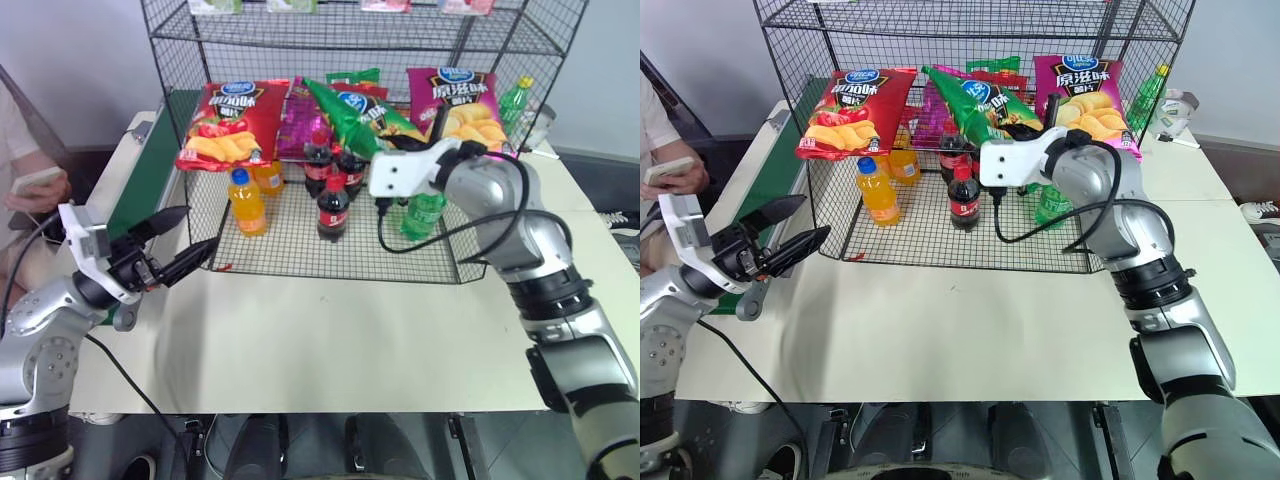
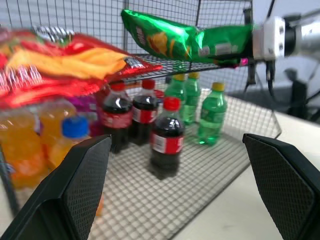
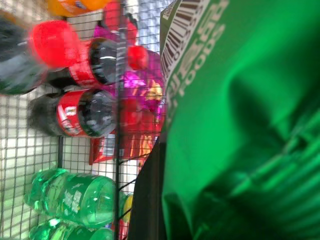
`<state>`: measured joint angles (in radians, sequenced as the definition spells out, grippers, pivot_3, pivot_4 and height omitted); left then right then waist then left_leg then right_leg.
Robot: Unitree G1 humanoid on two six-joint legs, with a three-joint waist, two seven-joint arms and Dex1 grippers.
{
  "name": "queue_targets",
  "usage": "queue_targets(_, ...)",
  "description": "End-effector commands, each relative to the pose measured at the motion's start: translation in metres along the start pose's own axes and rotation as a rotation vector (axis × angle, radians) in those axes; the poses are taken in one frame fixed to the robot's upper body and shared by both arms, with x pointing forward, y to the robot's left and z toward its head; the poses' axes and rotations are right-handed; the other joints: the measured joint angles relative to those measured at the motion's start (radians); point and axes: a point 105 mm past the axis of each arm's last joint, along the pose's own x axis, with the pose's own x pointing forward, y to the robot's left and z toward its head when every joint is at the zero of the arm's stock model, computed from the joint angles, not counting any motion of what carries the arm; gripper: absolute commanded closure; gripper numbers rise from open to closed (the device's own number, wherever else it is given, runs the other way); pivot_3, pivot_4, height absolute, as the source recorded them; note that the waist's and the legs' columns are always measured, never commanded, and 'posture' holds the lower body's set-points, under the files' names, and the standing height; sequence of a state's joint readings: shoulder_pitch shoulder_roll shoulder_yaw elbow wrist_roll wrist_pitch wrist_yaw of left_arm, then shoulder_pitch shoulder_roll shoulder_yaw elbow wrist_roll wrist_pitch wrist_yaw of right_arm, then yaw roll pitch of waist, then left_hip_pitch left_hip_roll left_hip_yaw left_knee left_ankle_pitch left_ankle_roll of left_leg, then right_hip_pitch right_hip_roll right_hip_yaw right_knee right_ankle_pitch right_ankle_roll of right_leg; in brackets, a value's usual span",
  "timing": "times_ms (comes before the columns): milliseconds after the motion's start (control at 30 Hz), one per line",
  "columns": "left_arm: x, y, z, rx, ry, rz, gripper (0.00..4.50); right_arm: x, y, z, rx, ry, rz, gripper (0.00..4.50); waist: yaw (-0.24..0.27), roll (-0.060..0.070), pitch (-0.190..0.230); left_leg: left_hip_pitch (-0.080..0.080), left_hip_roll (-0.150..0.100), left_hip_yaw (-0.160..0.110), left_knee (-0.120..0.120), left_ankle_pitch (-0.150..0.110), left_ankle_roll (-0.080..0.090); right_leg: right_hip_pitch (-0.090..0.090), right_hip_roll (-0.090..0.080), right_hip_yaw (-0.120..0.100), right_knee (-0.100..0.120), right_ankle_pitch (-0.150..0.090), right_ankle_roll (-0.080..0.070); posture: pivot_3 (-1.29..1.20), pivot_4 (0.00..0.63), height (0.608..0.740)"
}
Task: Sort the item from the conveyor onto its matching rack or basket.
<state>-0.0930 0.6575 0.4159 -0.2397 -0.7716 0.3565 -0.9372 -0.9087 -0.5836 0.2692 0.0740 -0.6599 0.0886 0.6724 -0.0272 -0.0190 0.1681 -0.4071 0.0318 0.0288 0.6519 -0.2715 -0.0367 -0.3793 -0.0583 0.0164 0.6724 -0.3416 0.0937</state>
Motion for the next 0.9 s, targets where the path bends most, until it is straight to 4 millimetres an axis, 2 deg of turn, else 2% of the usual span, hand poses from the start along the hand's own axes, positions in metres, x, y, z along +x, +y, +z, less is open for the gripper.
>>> queue_targets(33,-0.001,-0.006,0.008,0.048,-0.014,-0.016,0.02,0.005,-0.024,0.0,0.002,0.034,-0.065,4.5,-0.004,0.0,0.0,0.0,0.0,0.0,0.0,0.0,0.0,0.0,0.0,0.0,0.0,0.0,0.0,0.0,0.15,0.739)
queue_targets(133,-0.001,-0.008,0.007,0.044,-0.017,-0.014,0.02,0.008,-0.019,-0.006,0.007,0.054,-0.038,4.5,-0.005,0.0,0.0,0.0,0.0,0.0,0.0,0.0,0.0,0.0,0.0,0.0,0.0,0.0,0.0,0.0,0.15,0.739)
queue_targets(367,0.002,-0.011,0.002,0.025,-0.02,-0.016,0.02,0.019,0.003,-0.001,0.083,0.037,0.032,4.5,-0.018,0.0,0.0,-0.001,0.0,0.0,0.0,0.0,0.001,-0.001,0.0,0.0,0.001,0.0,0.0,0.0,0.15,0.739)
queue_targets(567,0.004,-0.012,-0.001,0.013,-0.019,-0.015,0.02,0.029,-0.005,0.005,0.14,0.015,-0.002,4.5,-0.019,0.0,0.0,0.0,0.0,0.0,0.002,0.0,0.0,-0.003,0.0,0.001,0.007,0.0,0.0,0.0,0.15,0.739)
queue_targets(700,0.005,-0.012,-0.003,0.014,-0.017,-0.012,0.0,0.033,-0.013,0.02,0.213,-0.05,-0.046,2.92,-0.02,0.0,0.0,0.0,0.0,0.0,0.003,0.0,0.0,-0.003,0.0,0.001,0.009,0.0,0.0,0.0,0.15,0.739)
queue_targets(833,0.004,-0.013,-0.008,0.012,-0.004,-0.012,0.0,0.034,-0.021,0.035,0.219,-0.098,-0.07,0.95,-0.021,0.0,0.0,0.0,0.001,0.0,0.003,0.0,0.0,-0.005,0.001,0.002,0.01,0.0,0.0,0.0,0.15,0.739)
queue_targets(900,0.004,-0.013,-0.009,0.011,-0.003,-0.014,0.0,0.033,-0.025,0.041,0.189,-0.128,-0.096,0.95,-0.019,0.0,0.0,-0.001,0.001,0.0,0.003,0.0,0.0,-0.005,0.001,0.002,0.01,0.0,0.0,0.0,0.15,0.739)
